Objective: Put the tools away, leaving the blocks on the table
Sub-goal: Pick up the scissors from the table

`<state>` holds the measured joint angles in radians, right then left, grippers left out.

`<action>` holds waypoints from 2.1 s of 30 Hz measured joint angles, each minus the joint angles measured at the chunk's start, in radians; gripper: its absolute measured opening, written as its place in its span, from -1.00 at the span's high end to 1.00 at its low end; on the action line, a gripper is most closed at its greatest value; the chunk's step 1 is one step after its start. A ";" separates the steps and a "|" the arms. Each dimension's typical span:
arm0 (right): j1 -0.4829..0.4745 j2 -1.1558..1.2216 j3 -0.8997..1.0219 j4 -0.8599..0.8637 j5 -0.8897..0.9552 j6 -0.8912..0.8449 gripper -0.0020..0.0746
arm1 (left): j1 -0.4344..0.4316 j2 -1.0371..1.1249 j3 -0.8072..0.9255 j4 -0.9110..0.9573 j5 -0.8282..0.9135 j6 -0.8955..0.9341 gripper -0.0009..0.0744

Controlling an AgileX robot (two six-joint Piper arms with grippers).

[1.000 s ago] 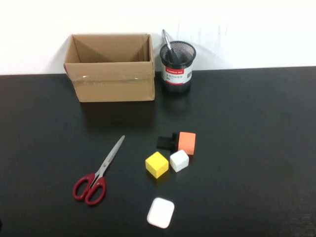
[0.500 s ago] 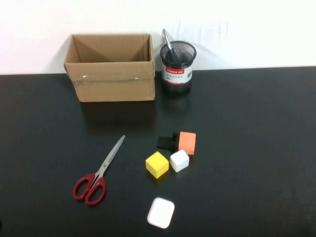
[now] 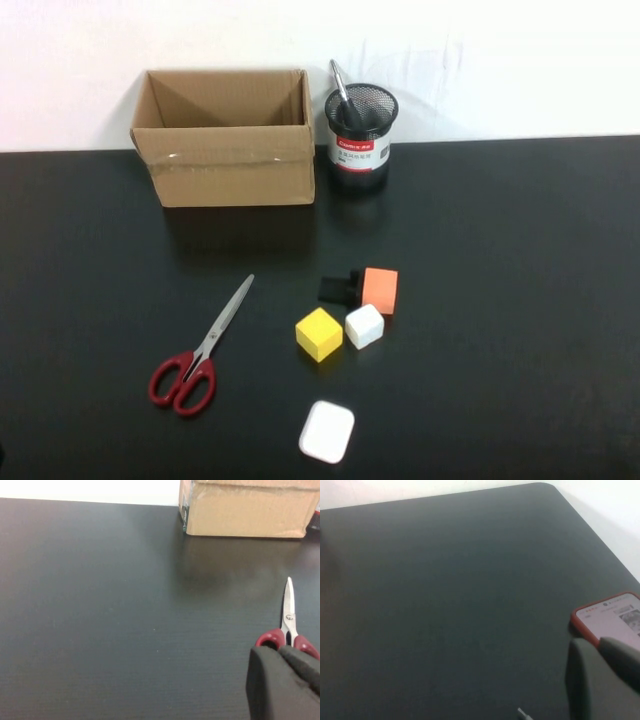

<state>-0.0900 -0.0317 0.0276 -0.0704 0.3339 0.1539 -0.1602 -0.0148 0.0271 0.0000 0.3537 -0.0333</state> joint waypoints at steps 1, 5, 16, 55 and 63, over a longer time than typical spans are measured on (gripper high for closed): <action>0.000 0.000 0.000 0.000 0.000 0.000 0.97 | 0.000 0.000 0.000 0.000 0.000 0.000 0.99; 0.000 0.004 0.000 0.000 0.000 0.000 0.97 | 0.000 0.000 0.000 0.000 0.000 0.000 0.99; 0.002 0.004 0.000 0.002 0.000 0.000 0.97 | 0.000 0.000 0.000 0.000 0.000 0.000 0.99; 0.002 0.004 0.000 0.002 0.000 0.000 0.97 | 0.000 0.000 -0.189 -0.062 -0.935 -0.157 0.99; 0.002 0.004 0.000 0.002 0.000 0.000 0.97 | 0.000 0.114 -0.508 -0.030 -0.149 -0.075 0.99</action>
<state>-0.0881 -0.0276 0.0276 -0.0687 0.3339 0.1539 -0.1602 0.0995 -0.4809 -0.0305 0.2050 -0.1081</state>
